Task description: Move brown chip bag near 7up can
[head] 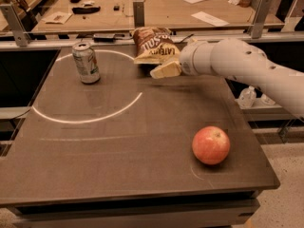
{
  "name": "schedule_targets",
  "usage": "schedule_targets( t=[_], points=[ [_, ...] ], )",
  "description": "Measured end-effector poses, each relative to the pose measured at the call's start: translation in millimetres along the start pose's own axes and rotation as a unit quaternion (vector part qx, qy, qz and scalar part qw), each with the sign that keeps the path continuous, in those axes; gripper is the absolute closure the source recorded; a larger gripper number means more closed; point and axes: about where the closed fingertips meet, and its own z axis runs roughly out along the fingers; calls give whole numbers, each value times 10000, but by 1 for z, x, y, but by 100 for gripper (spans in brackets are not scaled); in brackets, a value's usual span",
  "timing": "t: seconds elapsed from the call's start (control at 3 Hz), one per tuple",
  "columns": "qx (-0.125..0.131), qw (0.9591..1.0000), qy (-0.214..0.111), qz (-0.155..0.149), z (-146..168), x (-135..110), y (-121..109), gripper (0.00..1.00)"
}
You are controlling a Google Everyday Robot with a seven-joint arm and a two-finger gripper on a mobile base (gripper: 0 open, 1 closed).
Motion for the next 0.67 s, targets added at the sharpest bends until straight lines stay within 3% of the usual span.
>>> schedule_targets(
  t=[0.67],
  points=[
    [-195,9998,74,39,30,-3,17,0]
  ],
)
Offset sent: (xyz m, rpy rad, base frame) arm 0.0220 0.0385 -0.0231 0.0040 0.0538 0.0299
